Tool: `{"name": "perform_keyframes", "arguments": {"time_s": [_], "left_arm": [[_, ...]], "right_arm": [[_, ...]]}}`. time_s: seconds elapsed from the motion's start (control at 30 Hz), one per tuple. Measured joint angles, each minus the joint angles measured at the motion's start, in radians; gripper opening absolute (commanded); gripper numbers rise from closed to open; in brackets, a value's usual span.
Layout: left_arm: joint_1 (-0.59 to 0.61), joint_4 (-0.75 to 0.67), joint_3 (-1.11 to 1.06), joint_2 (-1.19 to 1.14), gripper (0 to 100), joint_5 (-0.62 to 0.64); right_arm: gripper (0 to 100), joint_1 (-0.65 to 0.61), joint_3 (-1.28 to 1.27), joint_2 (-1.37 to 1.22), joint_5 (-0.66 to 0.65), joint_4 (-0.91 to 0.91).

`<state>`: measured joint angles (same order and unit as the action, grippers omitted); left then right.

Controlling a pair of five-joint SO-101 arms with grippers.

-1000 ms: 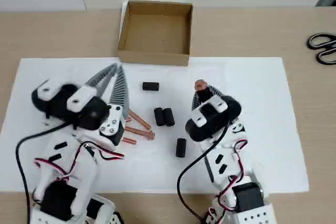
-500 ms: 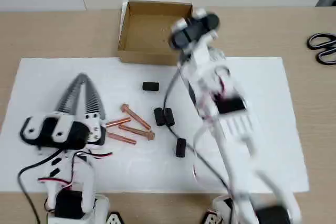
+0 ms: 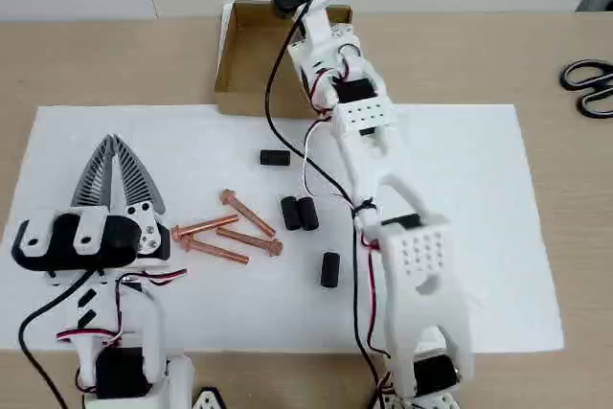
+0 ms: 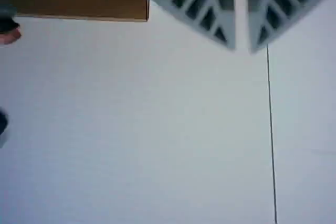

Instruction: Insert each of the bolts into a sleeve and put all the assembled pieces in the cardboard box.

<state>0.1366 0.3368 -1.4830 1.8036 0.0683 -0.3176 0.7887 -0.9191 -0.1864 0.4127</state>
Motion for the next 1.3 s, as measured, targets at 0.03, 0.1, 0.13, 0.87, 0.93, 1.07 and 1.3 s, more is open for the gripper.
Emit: {"name": "perform_keyframes", "arguments": {"time_s": [0.03, 0.1, 0.13, 0.87, 0.93, 1.07, 1.3], "left_arm": [[0.000, 0.000, 0.000, 0.000, 1, 0.000], [0.000, 0.000, 0.000, 0.000, 1, 0.000], [0.000, 0.000, 0.000, 0.000, 1, 0.000], [0.000, 0.048, 0.000, 0.000, 1, 0.000], [0.000, 0.057, 0.000, 0.000, 1, 0.000], [0.000, 0.057, 0.000, 0.000, 1, 0.000], [0.000, 0.057, 0.000, 0.000, 1, 0.000]], "right_arm": [[0.3, -0.002, 0.081, -0.072, 0.000, 0.000], [0.4, -0.002, 0.238, -0.206, 0.000, 0.000], [0.4, -0.002, 0.308, -0.264, 0.000, 0.000], [0.5, 0.000, 0.588, -0.496, 0.000, 0.000], [0.6, 0.000, 0.588, -0.496, 0.000, 0.000], [7.5, 0.000, 0.588, -0.496, -0.008, 0.041], [15.6, 0.000, 0.606, -0.494, -0.043, 0.110]]}}
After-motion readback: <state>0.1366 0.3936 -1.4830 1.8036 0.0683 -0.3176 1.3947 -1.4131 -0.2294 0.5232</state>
